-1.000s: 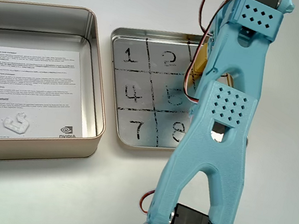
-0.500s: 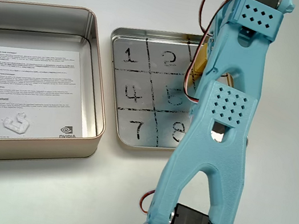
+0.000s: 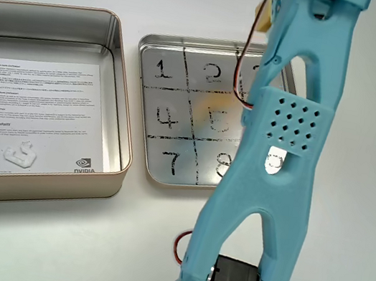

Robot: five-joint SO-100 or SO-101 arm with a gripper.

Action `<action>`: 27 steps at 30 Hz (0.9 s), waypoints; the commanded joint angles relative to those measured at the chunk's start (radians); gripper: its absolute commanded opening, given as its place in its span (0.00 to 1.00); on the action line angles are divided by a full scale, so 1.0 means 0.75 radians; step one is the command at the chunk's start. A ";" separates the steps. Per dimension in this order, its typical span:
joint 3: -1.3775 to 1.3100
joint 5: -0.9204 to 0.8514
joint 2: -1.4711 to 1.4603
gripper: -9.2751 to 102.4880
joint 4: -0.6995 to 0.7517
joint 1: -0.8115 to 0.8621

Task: Grasp a lego block and put it in the bin.

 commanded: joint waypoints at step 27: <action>0.221 -0.061 0.368 0.08 0.047 -0.904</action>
